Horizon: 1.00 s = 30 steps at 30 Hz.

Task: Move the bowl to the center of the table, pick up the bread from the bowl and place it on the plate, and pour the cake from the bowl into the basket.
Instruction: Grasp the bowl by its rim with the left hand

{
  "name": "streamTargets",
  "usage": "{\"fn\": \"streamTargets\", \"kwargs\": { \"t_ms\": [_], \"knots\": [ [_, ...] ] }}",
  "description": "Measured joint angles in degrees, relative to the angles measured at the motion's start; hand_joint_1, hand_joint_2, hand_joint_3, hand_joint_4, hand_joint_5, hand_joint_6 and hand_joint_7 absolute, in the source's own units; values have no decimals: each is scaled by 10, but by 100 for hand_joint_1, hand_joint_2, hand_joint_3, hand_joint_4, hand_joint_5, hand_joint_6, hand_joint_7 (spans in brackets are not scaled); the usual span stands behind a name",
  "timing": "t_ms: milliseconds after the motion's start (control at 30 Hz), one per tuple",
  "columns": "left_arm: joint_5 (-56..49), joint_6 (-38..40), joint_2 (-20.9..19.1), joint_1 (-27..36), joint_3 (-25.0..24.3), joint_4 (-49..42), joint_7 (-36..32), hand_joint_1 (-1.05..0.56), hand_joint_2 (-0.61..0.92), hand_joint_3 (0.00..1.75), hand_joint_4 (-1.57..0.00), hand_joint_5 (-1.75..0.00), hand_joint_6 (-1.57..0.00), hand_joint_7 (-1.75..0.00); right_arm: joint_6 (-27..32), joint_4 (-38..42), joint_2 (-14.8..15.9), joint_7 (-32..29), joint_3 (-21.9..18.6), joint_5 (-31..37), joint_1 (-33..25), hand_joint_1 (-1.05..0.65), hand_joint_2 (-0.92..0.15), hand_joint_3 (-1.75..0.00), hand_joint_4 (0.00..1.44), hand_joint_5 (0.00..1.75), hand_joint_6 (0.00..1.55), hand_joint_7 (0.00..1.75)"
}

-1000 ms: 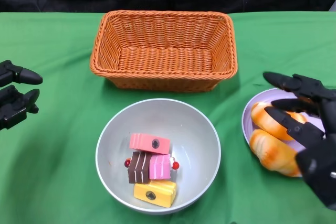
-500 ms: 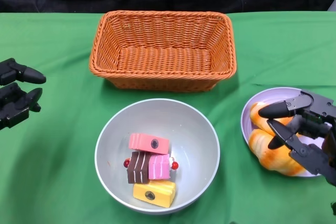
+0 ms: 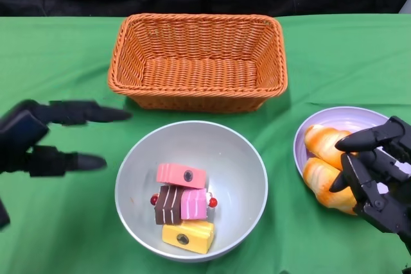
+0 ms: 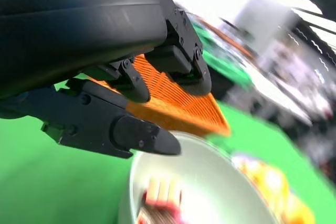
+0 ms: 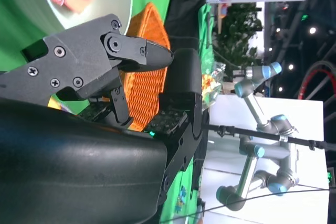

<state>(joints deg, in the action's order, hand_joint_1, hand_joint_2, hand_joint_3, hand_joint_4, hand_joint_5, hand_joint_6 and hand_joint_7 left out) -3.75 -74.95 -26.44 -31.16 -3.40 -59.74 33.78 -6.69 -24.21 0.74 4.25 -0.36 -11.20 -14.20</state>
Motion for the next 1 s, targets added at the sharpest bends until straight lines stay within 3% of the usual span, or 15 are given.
{"fn": "streamTargets", "kwargs": {
  "t_ms": [233,567,1000],
  "knots": [
    [-81,-150,-23,-9,12,-1,-37,-58,79,0,-63,-7,-60,-3,9,0,0,5,-5,-5,0,-10,-66,-84,72,161,70,122],
    [-190,-171,-50,-35,33,24,-114,-63,76,0,-87,-10,-82,-6,16,0,0,5,-18,-4,0,-11,-64,-88,69,162,70,121],
    [-404,-172,-64,-48,116,85,-336,-63,80,2,-102,-7,-96,-4,22,-1,-6,4,-19,-12,-1,-9,-64,-90,69,162,71,118]
  ]
}}
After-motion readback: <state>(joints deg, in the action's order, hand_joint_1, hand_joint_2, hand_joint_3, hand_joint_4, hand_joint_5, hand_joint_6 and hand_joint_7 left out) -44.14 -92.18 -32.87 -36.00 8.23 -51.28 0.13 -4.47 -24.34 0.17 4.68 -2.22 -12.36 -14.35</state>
